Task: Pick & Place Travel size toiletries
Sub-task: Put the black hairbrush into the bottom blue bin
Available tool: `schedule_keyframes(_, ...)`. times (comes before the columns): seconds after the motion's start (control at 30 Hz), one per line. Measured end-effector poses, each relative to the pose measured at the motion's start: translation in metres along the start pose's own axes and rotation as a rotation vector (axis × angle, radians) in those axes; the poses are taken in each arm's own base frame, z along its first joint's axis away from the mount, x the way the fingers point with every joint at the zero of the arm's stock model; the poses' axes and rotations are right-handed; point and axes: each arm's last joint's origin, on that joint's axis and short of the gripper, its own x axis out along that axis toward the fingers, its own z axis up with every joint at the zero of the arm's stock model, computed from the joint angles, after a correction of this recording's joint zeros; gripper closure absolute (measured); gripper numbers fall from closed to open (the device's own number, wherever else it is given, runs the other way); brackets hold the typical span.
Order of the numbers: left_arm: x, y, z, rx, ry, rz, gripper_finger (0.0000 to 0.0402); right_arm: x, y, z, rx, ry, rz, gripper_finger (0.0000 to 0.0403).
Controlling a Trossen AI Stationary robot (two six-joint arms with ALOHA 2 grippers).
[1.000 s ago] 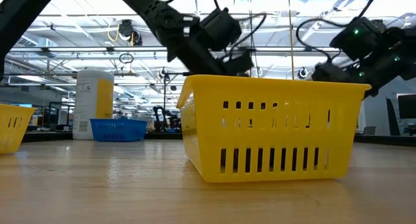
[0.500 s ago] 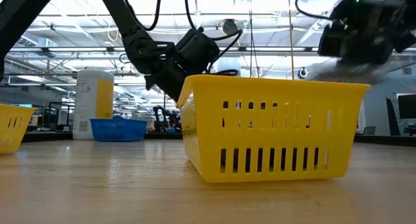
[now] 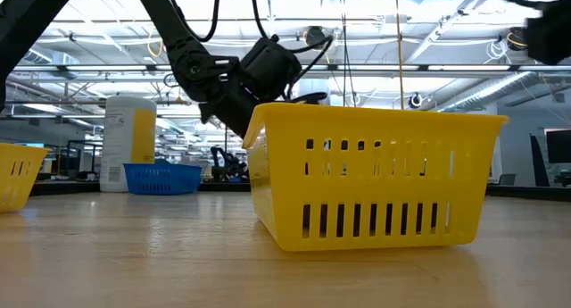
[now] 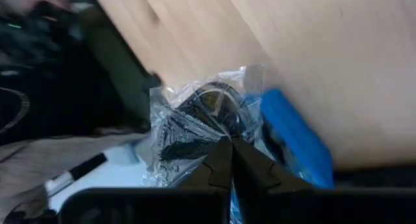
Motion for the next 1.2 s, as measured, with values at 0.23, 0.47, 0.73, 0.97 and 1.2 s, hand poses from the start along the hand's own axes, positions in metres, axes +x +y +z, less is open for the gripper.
schedule_keyframes(0.23, 0.000, 0.001, 0.010, 0.007, -0.098, 0.004, 0.0305, 0.015, 0.001, -0.033, 0.092, 0.072, -0.128, 0.0403)
schedule_keyframes(0.47, -0.001, 0.002, 0.018, 0.015, -0.183, 0.009, 0.0305, 0.023, 0.001, -0.054, 0.048, 0.033, -0.184, 0.0403)
schedule_keyframes(0.73, -0.002, 0.004, 0.022, 0.021, -0.233, 0.020, 0.0305, 0.047, -0.011, -0.063, -0.203, 0.087, -0.182, 0.0403)
schedule_keyframes(0.97, -0.003, 0.007, 0.025, 0.012, -0.264, 0.030, 0.0305, 0.077, -0.032, -0.061, -0.317, 0.129, -0.036, 0.0381)
schedule_keyframes(1.2, -0.002, 0.015, 0.026, -0.017, -0.271, 0.047, 0.0305, 0.094, -0.053, -0.058, -0.197, 0.242, 0.059, 0.0325)
